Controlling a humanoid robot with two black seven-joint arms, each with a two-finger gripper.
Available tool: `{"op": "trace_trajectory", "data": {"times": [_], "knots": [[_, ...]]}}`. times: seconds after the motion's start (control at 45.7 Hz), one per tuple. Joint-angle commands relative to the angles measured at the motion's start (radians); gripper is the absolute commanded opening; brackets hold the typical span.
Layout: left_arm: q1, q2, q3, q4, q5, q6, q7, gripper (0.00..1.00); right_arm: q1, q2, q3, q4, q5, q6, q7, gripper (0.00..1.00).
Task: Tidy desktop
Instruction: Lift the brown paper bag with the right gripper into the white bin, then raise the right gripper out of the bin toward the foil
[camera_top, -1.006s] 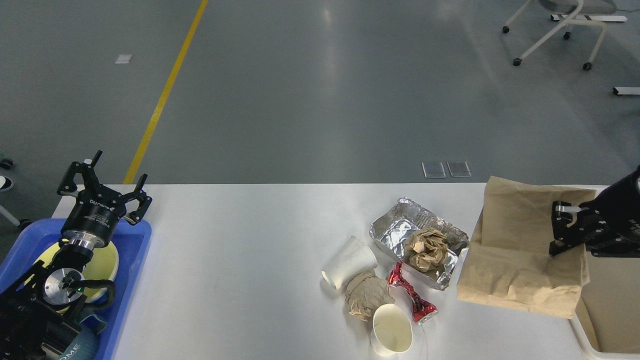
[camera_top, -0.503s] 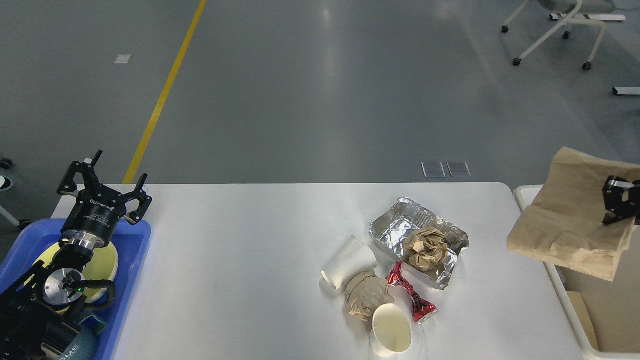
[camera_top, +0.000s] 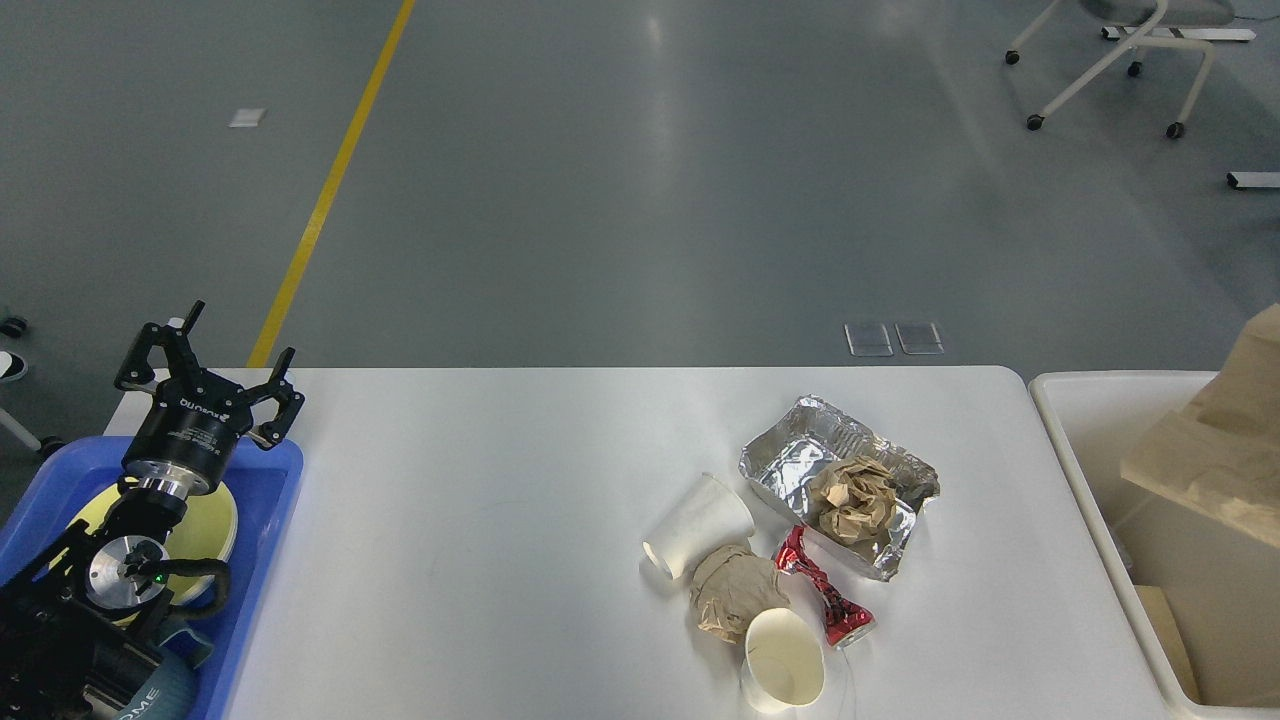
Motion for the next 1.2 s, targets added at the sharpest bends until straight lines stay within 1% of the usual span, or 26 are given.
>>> {"op": "trace_trajectory", "data": {"times": [0.0, 0.109, 0.306, 0.372, 0.437, 0.612, 0.962, 0.984, 1.006, 1.028, 1.093, 1.115, 1.137, 1.181], "knots": [[0.0, 0.0, 0.0, 0.0, 0.0, 0.0, 0.0, 0.96, -0.229, 0.051, 0.139, -0.128, -0.002, -0.132, -0.001, 0.0], [0.0, 0.0, 0.0, 0.0, 0.0, 0.0, 0.0, 0.96, -0.378, 0.118, 0.208, -0.243, 0.001, -0.238, -0.001, 0.0], [0.0, 0.0, 0.0, 0.0, 0.0, 0.0, -0.002, 0.96, -0.584, 0.259, 0.312, -0.421, -0.001, -0.385, -0.003, 0.0], [0.0, 0.0, 0.0, 0.0, 0.0, 0.0, 0.0, 0.96, -0.642, 0.314, 0.325, -0.481, -0.001, -0.419, -0.004, 0.0], [0.0, 0.0, 0.0, 0.0, 0.0, 0.0, 0.0, 0.96, -0.682, 0.351, 0.325, -0.517, -0.001, -0.436, -0.004, 0.0], [0.0, 0.0, 0.0, 0.0, 0.0, 0.0, 0.0, 0.96, -0.718, 0.407, 0.325, -0.52, -0.001, -0.459, -0.007, 0.0], [0.0, 0.0, 0.0, 0.0, 0.0, 0.0, 0.0, 0.96, -0.731, 0.404, 0.326, -0.52, 0.002, -0.466, -0.012, 0.0], [0.0, 0.0, 0.0, 0.0, 0.0, 0.0, 0.0, 0.96, -0.731, 0.402, 0.326, -0.52, 0.002, -0.468, -0.012, 0.02], [0.0, 0.0, 0.0, 0.0, 0.0, 0.0, 0.0, 0.96, -0.731, 0.402, 0.326, -0.52, 0.002, -0.472, -0.012, 0.12], [0.0, 0.0, 0.0, 0.0, 0.0, 0.0, 0.0, 0.96, -0.731, 0.402, 0.326, -0.52, 0.002, -0.483, -0.012, 0.25], [0.0, 0.0, 0.0, 0.0, 0.0, 0.0, 0.0, 0.96, -0.731, 0.402, 0.326, -0.52, 0.002, -0.534, -0.011, 0.68], [0.0, 0.0, 0.0, 0.0, 0.0, 0.0, 0.0, 0.96, -0.731, 0.402, 0.326, -0.518, 0.002, -0.549, -0.011, 0.8], [0.0, 0.0, 0.0, 0.0, 0.0, 0.0, -0.002, 0.96, -0.731, 0.404, 0.326, -0.517, 0.002, -0.561, -0.011, 0.87], [0.0, 0.0, 0.0, 0.0, 0.0, 0.0, 0.0, 0.96, -0.731, 0.405, 0.325, -0.515, 0.001, -0.578, -0.011, 0.95]]}}
